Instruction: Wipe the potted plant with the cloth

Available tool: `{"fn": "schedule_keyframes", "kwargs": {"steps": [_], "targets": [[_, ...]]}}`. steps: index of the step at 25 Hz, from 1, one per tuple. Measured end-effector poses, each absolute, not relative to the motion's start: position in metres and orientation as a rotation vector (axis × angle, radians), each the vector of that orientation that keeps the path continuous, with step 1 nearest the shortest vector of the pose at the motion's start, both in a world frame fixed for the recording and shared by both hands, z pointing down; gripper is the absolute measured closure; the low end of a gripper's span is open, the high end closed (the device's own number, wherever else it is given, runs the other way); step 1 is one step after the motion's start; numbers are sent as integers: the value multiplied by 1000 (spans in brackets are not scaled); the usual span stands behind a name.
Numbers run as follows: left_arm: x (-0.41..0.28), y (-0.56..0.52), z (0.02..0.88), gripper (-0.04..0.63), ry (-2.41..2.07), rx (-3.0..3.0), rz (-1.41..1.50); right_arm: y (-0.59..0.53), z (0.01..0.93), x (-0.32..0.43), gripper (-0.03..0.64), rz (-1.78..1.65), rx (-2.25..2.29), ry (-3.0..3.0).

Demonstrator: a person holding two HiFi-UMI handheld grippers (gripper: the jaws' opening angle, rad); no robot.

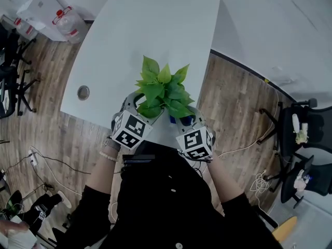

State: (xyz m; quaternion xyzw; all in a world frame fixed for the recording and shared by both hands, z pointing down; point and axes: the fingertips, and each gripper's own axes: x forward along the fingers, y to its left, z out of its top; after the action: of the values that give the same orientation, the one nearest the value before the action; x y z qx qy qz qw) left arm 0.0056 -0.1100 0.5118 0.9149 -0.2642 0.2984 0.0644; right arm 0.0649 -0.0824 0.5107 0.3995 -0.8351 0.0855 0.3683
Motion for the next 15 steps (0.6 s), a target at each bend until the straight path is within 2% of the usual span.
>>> {"fn": "schedule_keyframes", "kwargs": {"steps": [15], "targets": [[7, -108, 510, 262, -777, 2772, 909, -153, 489, 95, 533, 25, 1037, -2132]]}}
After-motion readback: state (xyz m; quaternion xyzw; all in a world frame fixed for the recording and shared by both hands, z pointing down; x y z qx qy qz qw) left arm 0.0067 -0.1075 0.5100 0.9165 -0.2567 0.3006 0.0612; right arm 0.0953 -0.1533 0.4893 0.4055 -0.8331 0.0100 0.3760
